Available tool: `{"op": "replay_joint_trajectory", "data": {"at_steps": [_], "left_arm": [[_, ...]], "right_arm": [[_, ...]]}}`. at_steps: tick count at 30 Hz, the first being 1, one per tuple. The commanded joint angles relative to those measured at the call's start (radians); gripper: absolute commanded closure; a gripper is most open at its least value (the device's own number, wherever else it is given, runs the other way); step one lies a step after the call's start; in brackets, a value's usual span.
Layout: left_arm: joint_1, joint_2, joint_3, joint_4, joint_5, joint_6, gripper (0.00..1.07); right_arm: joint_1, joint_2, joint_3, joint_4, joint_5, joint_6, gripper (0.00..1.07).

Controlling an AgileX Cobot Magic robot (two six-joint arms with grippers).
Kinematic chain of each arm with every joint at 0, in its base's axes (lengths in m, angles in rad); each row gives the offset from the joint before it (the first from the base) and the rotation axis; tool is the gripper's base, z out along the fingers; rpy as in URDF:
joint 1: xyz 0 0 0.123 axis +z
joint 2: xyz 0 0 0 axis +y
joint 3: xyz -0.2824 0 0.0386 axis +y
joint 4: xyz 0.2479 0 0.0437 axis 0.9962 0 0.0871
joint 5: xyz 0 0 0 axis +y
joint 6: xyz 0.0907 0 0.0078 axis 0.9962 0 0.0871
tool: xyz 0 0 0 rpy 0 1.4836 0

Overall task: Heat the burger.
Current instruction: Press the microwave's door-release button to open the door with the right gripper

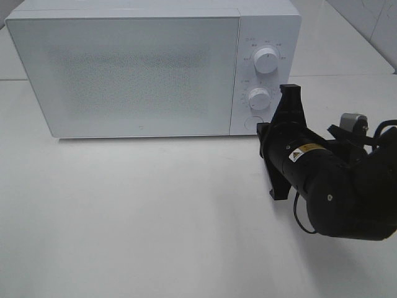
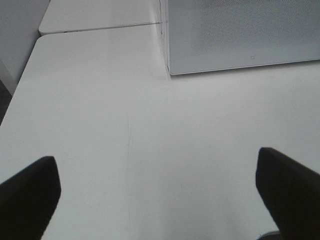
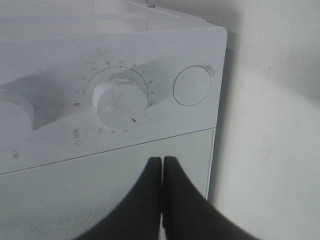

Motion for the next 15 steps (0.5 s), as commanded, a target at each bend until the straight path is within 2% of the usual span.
{"op": "replay_joint_trajectory", "data": {"at_steps": [1,8,15], "left_arm": [[0.004,-0.018,0.003,0.001,-0.003,-0.001,0.06],[0.004,-0.018,0.003,0.001,-0.003,-0.001,0.06],[0.004,-0.018,0.003,0.001,-0.003,-0.001,0.06]], "right_arm": [[-0.019,0.025,-0.028,-0.032,0.001,0.004,1.07],[-0.086,0.078,-0.101,-0.075,0.079,-0.003,1.07],[-0.104,0.136,-0.147,-0.091,0.106,-0.002,1.07]]}}
